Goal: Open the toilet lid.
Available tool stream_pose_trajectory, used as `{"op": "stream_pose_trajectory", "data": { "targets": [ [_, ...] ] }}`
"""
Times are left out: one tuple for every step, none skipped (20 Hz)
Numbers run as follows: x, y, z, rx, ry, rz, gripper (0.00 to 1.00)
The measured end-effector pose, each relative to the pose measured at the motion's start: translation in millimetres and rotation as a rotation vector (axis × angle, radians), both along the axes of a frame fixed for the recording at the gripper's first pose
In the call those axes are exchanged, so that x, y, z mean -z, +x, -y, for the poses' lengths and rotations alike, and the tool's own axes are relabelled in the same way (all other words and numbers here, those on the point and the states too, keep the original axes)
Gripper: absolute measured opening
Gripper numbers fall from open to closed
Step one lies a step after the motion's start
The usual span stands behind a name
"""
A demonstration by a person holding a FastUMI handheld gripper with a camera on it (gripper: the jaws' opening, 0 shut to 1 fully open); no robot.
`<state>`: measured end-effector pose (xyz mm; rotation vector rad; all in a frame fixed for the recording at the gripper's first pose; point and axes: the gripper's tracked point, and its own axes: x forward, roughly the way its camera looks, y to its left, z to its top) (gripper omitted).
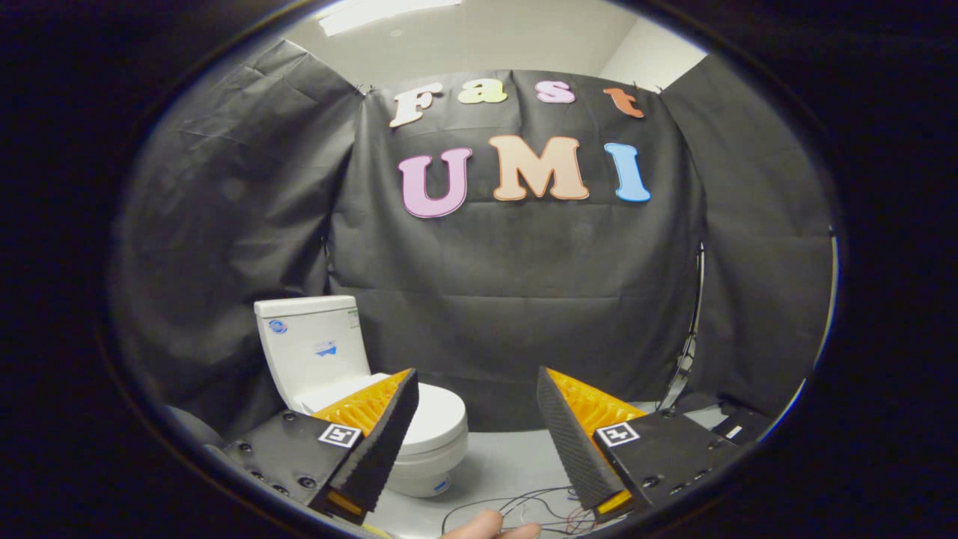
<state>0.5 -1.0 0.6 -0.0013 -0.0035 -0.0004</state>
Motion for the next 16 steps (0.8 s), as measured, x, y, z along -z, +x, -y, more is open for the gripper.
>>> {"op": "stream_pose_trajectory", "data": {
  "targets": [
    [0.2, 0.0, -0.8, 0.0, -0.002, 0.002, 0.98],
    [0.0, 0.6, -0.4, 0.0, 0.0, 0.0, 0.98],
    [0.1, -0.1, -0.4, -0.001, -0.001, 0.002, 0.98],
    [-0.5, -0.8, -0.4, -0.001, -0.001, 0.001, 0.98],
    [0.1, 0.2, -0.5, -0.001, -0.001, 0.001, 0.98],
    [0.0, 0.0, -0.5, -0.001, -0.001, 0.001, 0.98],
    [0.0, -0.1, -0.4, 0.0, -0.001, 0.001, 0.98],
    [0.1, 0.0, -0.5, 0.0, -0.001, 0.001, 0.98],
    [0.5, -0.3, -0.4, 0.001, -0.001, 0.0, 0.98],
    [0.3, 0.2, -0.2, 0.002, -0.001, 0.001, 0.98],
    [0.1, -1.1, -0.5, 0.002, -0.002, 0.0, 0.98],
    [-0.5, -0.8, 0.0, 0.002, -0.001, 0.001, 0.98],
    [0.4, 0.5, -0.6, 0.001, -0.001, 0.0, 0.98],
    [0.1, 0.4, -0.3, 0.001, -0.002, -0.001, 0.98],
    [0.7, 0.4, -0.1, 0.002, -0.001, -0.001, 0.98],
    [0.8, 0.5, -0.2, 0.003, 0.0, -0.004, 0.98]
  ]
}}
